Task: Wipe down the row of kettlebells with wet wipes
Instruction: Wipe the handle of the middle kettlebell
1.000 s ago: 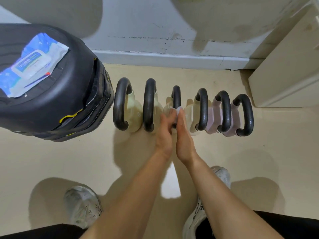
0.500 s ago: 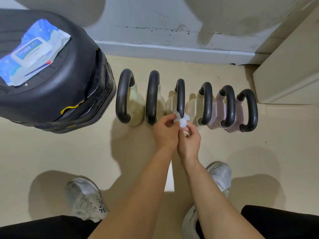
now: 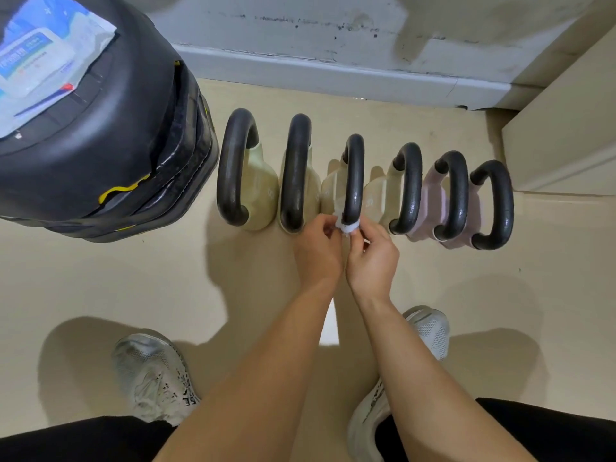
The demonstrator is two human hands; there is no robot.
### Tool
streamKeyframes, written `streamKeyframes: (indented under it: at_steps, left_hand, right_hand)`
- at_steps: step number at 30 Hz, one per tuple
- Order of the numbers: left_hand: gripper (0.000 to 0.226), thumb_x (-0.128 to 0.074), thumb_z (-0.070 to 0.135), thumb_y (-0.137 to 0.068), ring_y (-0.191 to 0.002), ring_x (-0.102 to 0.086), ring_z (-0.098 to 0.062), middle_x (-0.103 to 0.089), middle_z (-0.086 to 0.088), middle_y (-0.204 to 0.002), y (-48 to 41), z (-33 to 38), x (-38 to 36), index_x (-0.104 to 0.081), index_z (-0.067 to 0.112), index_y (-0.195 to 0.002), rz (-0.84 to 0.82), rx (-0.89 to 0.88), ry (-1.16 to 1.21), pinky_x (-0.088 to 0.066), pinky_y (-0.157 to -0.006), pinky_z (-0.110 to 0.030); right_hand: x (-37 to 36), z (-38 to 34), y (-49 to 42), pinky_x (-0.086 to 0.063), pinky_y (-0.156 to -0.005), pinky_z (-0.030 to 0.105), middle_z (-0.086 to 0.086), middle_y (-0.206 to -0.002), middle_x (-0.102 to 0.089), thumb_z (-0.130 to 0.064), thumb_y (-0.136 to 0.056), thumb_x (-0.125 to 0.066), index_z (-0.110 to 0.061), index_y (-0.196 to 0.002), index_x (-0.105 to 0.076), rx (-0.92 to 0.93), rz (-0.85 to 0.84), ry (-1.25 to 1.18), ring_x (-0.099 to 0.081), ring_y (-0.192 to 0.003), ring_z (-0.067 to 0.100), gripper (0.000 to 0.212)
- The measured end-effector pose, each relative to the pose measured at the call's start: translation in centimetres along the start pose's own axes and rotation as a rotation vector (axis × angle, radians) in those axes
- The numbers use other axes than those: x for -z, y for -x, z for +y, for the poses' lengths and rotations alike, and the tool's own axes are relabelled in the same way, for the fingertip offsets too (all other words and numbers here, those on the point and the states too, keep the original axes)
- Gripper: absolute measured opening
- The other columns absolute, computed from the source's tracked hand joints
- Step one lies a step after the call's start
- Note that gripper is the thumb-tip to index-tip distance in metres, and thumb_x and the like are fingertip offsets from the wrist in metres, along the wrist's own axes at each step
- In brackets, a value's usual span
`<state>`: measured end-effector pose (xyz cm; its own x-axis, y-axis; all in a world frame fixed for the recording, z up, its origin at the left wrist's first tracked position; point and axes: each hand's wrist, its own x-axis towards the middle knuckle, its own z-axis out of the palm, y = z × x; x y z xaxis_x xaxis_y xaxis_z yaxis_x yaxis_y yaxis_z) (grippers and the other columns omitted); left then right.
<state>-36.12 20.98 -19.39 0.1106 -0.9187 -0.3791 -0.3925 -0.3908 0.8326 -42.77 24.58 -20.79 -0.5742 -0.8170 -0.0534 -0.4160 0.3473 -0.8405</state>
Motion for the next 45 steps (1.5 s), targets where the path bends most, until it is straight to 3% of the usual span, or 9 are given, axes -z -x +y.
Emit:
streamKeyframes:
  at_steps: [5,10,13,17,23,27,30,34,45]
  left_hand:
    - [0.006,-0.07,0.024,-0.088,-0.079,-0.062,0.003,-0.067,0.015,-0.081,-0.2,0.5,-0.2,-0.068,0.024,-0.094,0.001,0.054,0.048,-0.049,-0.072,-0.016]
    - [0.015,-0.067,0.011,-0.089,-0.077,-0.063,0.005,-0.068,0.018,-0.082,-0.1,1.8,0.2,-0.073,0.02,-0.099,0.044,0.046,0.112,-0.046,-0.069,-0.004]
    - [0.022,-0.064,0.008,-0.09,-0.082,-0.066,-0.001,-0.072,0.011,-0.088,-0.5,2.5,0.6,-0.076,0.016,-0.106,0.062,-0.018,0.126,-0.051,-0.08,-0.014]
    - [0.023,-0.059,0.005,-0.092,-0.082,-0.067,-0.006,-0.07,0.012,-0.084,-1.0,3.4,0.4,-0.076,0.016,-0.104,0.068,-0.06,0.138,-0.052,-0.079,-0.016]
    - [0.021,-0.056,0.006,-0.096,-0.066,-0.057,0.006,-0.059,0.023,-0.07,-2.1,4.4,-0.7,-0.075,0.012,-0.099,0.102,-0.079,0.143,-0.04,-0.061,0.001]
    - [0.019,-0.059,0.015,-0.097,-0.087,-0.067,-0.001,-0.073,0.012,-0.09,-1.4,3.0,-0.5,-0.072,0.016,-0.111,0.022,-0.072,0.215,-0.054,-0.084,-0.018]
    - [0.04,-0.066,0.013,-0.093,-0.113,-0.064,-0.002,-0.07,0.009,-0.121,-0.6,1.3,-0.4,-0.062,0.023,-0.132,-0.113,-0.1,0.256,-0.051,-0.102,-0.027]
    - [0.047,-0.064,0.014,-0.09,-0.112,-0.064,-0.003,-0.069,0.019,-0.116,-0.5,0.4,0.0,-0.059,0.049,-0.121,-0.226,-0.151,0.224,-0.052,-0.102,-0.038]
    - [0.028,-0.054,0.02,-0.097,-0.096,-0.066,-0.011,-0.071,0.007,-0.104,-0.5,-0.3,0.1,-0.064,0.025,-0.122,-0.165,-0.186,0.011,-0.054,-0.088,-0.033]
  right_hand:
    - [-0.5,0.5,-0.9,-0.047,-0.092,0.016,0.007,-0.108,-0.072,-0.002,-0.095,-0.058,-0.011,-0.112,-0.078,-0.099,0.021,0.008,-0.058,-0.094,-0.011,0.027]
    - [-0.3,-1.4,-1.6,-0.056,-0.088,0.022,0.0,-0.104,-0.076,-0.009,-0.094,-0.059,-0.017,-0.106,-0.079,-0.275,0.111,-0.132,-0.071,-0.095,0.012,0.025]
    - [0.3,-2.3,-2.2,-0.051,-0.082,0.009,-0.003,-0.101,-0.077,-0.003,-0.093,-0.057,-0.013,-0.106,-0.078,-0.305,0.156,-0.18,-0.07,-0.092,0.011,0.027]
    - [0.4,-3.0,-3.3,-0.055,-0.086,0.02,-0.001,-0.097,-0.077,-0.002,-0.093,-0.055,-0.012,-0.104,-0.077,-0.263,0.144,-0.194,-0.071,-0.089,0.013,0.027]
    - [0.5,-3.7,-5.6,-0.05,-0.072,0.004,-0.002,-0.087,-0.072,-0.002,-0.095,-0.055,-0.008,-0.105,-0.075,-0.239,0.122,-0.189,-0.068,-0.08,0.008,0.023]
    - [0.9,-3.2,-4.2,-0.053,-0.081,0.011,-0.01,-0.089,-0.073,-0.003,-0.095,-0.055,-0.012,-0.106,-0.076,-0.192,0.12,-0.226,-0.07,-0.087,0.006,0.025]
    - [0.9,-2.1,-2.8,-0.054,-0.096,0.022,-0.006,-0.111,-0.076,-0.004,-0.098,-0.053,-0.016,-0.123,-0.073,-0.181,0.02,-0.282,-0.071,-0.108,0.007,0.034]
    - [1.0,-0.7,-1.8,-0.052,-0.108,0.036,-0.004,-0.129,-0.072,-0.001,-0.099,-0.05,-0.019,-0.137,-0.065,-0.157,-0.117,-0.3,-0.066,-0.121,0.007,0.045]
    - [0.6,-0.2,-1.3,-0.042,-0.064,0.014,-0.017,-0.072,-0.064,-0.01,-0.104,-0.044,-0.023,-0.111,-0.074,-0.178,-0.168,-0.21,-0.055,-0.064,-0.004,0.034]
